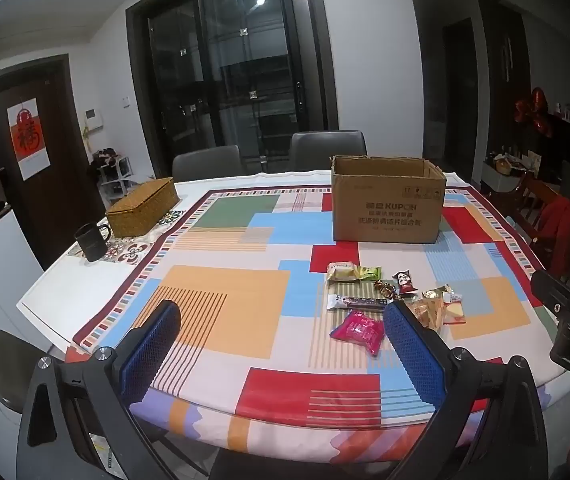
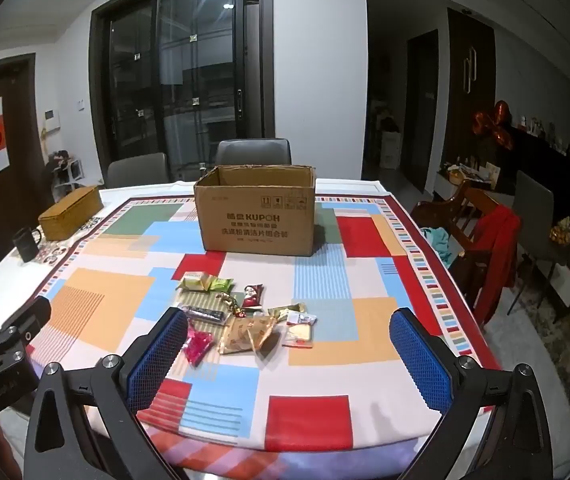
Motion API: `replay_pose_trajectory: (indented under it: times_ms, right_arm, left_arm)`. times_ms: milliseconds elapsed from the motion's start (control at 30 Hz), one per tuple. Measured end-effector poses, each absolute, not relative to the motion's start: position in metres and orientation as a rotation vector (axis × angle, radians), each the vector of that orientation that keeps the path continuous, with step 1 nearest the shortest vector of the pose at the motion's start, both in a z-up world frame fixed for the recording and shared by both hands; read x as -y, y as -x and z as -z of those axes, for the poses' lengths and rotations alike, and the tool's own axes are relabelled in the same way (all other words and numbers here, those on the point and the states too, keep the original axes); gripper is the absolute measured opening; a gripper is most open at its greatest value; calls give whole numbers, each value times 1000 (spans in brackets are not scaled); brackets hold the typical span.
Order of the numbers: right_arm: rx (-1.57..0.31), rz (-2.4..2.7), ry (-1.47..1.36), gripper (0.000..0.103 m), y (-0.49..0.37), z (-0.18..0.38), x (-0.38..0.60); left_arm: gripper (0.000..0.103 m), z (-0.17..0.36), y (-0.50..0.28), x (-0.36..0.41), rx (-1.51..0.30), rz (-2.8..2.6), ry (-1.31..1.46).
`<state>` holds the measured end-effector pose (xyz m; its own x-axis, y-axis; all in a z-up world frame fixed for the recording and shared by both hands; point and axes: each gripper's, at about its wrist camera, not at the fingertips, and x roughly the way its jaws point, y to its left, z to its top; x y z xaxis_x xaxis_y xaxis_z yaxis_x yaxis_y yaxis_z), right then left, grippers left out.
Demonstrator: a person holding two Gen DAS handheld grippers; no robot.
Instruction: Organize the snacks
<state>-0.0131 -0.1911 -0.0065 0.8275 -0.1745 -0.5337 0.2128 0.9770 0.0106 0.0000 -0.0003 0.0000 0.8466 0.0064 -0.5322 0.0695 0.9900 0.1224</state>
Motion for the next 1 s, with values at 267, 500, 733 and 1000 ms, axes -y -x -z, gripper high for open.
replay_pose_trajectory:
  times_ms: [267,500,733,1000]
  right_arm:
    - [-552,206,-69,103,17,4,193]
    - [-549,208,-69,103,17,2,193]
    - [-545,208,-70,103,18,0,191]
    - [-543,208,-70,103,18,1,191]
  left_arm:
    - [103,1,0,3,-558,40,-139]
    - [103,0,0,0,-553,39,-130]
    - [103,-5,3,3,-555,44,-133]
    - [103,-7,5,3,-553,45,-135]
